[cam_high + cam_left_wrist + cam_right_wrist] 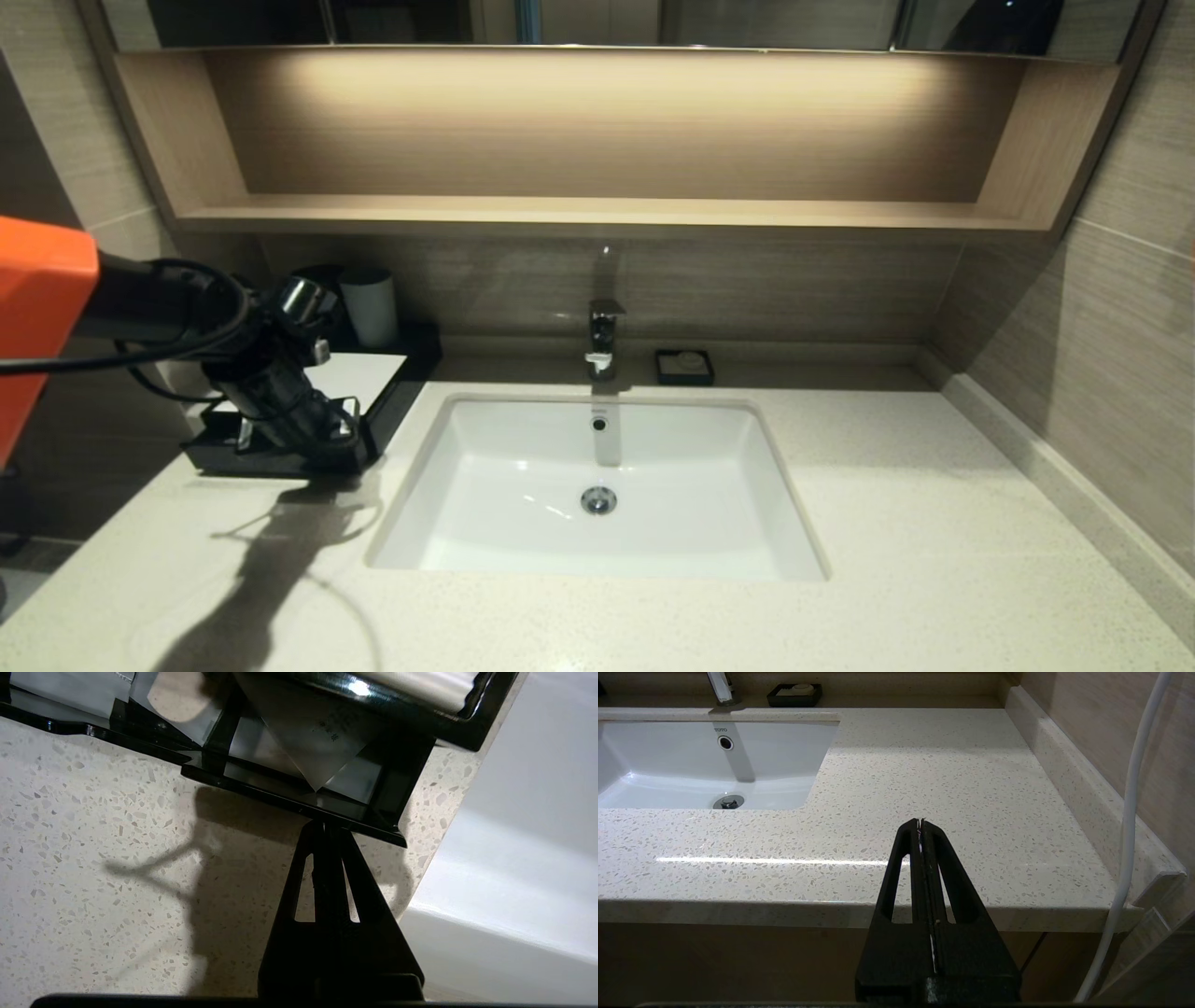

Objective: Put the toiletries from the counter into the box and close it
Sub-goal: Close the drawer

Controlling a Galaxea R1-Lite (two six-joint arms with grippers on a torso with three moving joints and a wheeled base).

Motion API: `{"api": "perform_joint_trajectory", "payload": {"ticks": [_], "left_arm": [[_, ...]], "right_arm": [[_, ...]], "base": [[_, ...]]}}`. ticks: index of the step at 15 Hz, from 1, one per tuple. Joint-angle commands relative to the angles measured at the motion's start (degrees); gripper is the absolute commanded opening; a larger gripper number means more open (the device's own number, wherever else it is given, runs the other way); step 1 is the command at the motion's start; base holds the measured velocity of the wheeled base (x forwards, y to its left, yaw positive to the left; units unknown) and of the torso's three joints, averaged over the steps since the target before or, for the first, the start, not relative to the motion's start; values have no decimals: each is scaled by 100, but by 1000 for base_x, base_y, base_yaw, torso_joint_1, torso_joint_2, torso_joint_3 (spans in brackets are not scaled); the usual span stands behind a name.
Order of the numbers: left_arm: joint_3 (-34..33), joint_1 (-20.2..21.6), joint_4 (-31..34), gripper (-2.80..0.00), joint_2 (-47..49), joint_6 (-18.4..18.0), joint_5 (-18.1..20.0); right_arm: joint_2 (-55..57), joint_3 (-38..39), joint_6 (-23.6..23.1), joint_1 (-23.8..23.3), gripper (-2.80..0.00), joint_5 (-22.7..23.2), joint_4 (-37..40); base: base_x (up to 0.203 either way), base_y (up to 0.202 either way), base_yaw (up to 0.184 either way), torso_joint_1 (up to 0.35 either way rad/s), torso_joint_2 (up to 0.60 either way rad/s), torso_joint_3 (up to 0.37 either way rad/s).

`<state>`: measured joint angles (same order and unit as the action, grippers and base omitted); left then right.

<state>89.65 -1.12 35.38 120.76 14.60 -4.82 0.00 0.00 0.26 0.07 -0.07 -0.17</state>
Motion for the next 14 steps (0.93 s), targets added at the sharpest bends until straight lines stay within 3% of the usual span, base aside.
{"api": "perform_joint_trajectory", "payload": {"ticks": [1, 14], "left_arm": [[134, -2, 28, -280, 83, 17, -2], [536, 6, 65, -280, 334, 8, -4]], "right_arm": [[0, 8, 1, 1, -280, -1, -1], [0, 6, 1, 1, -280, -1, -1]], "base": [[0, 0, 0, 0, 0, 0], [0, 0, 0, 0, 0, 0]]}}
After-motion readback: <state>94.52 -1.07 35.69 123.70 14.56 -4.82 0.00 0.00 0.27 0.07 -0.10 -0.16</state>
